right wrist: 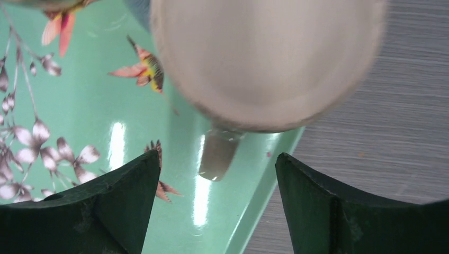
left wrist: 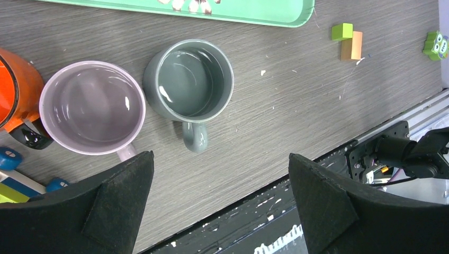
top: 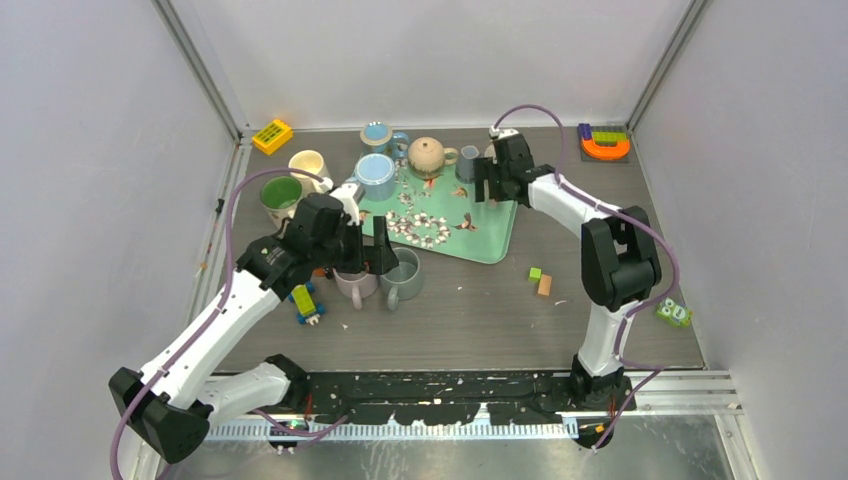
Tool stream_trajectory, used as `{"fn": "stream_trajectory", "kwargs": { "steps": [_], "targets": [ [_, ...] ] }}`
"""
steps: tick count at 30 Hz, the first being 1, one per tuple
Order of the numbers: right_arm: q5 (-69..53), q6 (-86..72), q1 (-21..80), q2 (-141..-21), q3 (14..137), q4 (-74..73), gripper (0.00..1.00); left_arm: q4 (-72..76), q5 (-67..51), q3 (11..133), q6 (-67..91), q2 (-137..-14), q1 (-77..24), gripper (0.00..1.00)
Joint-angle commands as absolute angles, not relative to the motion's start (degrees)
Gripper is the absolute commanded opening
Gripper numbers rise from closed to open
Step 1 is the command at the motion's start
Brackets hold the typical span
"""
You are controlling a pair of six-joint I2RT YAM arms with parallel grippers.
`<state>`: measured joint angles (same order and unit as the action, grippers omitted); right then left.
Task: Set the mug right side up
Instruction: Turn over the cup on the tray.
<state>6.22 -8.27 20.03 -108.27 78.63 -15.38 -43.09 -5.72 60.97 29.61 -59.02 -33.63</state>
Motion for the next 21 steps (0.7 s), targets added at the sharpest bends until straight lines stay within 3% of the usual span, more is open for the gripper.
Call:
{"fn": "stream_trajectory", "kwargs": {
  "steps": [1, 11, 21],
  "targets": [
    [15.24, -11.82, 19.35, -107.88, 85.99, -19.69, 0.81, -40.99, -6.74, 60.67, 30.00, -58.81, -33.39, 1.00],
    [16.30, -17.15, 19.40, -111.29, 90.23, -22.49, 0.62, -40.86, -6.86, 60.58, 30.25, -59.15, -33.37, 1.00],
    [17.74, -21.36, 19.40, -111.87, 89.05, -21.86, 0.51, -40.80, -6.84, 60.49, 30.48, -59.25, -33.37, 1.00]
  ]
}}
